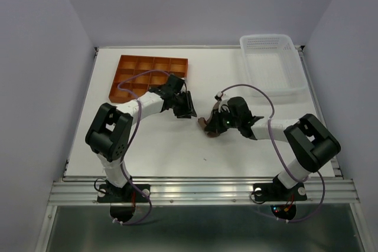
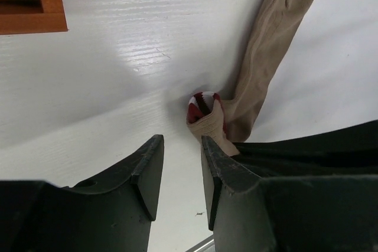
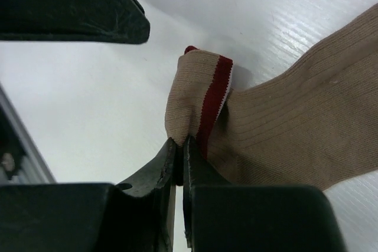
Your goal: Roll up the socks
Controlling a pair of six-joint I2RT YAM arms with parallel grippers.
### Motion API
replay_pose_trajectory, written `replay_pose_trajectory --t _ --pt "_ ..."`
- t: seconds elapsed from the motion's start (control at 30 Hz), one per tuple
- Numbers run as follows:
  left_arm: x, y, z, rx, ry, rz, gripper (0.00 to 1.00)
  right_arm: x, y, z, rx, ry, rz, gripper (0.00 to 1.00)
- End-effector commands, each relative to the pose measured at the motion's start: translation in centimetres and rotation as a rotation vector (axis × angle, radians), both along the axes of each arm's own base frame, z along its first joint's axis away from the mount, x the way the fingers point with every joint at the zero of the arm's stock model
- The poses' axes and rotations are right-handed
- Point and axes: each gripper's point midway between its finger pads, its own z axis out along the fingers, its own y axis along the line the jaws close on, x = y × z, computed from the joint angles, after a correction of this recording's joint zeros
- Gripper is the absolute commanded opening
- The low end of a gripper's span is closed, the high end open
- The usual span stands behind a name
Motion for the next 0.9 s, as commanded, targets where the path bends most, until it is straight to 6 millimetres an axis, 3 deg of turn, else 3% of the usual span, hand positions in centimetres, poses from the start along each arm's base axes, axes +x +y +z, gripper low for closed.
replay_pose_trajectory --t 0.0,0.03,0.1,0.27,0.6,0.87 --pt "-0.5 -0.5 1.4 -0.044 -0.026 -0.028 0.43 0.4 1.4 4.0 0.26 0.019 0.04 0.01" --pt "-0.6 -0.6 1.4 -0.044 -0.024 -0.03 0.43 -0.2 1.2 4.0 0.292 0.047 0.063 0.01" --pt "-0.9 -0.6 1.2 -0.047 -0.017 -0.036 0.43 0.4 0.8 4.6 0.349 0.045 0.051 0.01" --pt "-1.4 -1.5 1.2 -0.056 -0.02 -0.069 0.43 -0.4 0.6 3.8 0.426 0.135 0.064 0.01" --pt "-1.6 -2.4 0.9 -0.077 -0.009 -0.094 0.43 -0.2 -0.2 1.3 0.407 0.194 0.002 0.01" --pt "-2.1 -4.1 -0.5 -0.095 0.021 -0.143 0.43 -0.1 -0.8 0.1 0.392 0.214 -0.038 0.03"
